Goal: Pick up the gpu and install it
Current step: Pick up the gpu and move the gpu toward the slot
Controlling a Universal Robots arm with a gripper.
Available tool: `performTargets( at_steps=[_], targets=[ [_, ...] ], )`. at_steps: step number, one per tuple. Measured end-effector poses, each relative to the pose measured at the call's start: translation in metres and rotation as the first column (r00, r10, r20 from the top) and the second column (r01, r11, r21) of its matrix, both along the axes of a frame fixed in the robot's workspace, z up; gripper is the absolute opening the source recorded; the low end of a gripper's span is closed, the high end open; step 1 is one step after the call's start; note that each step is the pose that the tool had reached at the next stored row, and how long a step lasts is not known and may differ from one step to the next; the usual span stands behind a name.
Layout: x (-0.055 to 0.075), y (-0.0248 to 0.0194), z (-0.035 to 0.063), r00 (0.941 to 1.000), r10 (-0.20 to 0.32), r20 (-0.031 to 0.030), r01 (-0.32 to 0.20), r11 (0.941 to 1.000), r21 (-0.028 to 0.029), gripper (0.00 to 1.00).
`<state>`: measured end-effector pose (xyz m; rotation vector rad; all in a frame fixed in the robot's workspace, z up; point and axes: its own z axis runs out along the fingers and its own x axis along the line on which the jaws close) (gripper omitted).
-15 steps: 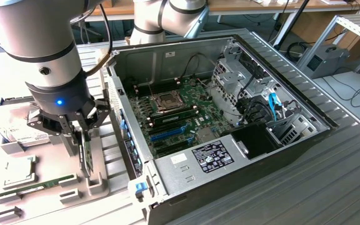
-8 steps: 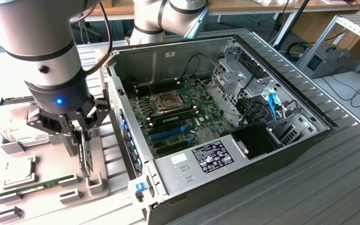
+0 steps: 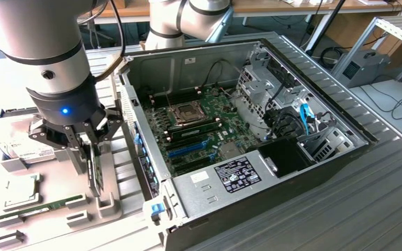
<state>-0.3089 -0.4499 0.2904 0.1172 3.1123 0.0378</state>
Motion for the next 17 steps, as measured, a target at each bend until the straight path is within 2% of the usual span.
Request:
performTargets(
  at_steps=[17],
  targets=[
    [0.0000,0.0000,0.0057,1.0000,0.000,0.0001,0.000,1.0000,0.0000,0.26]
  ],
)
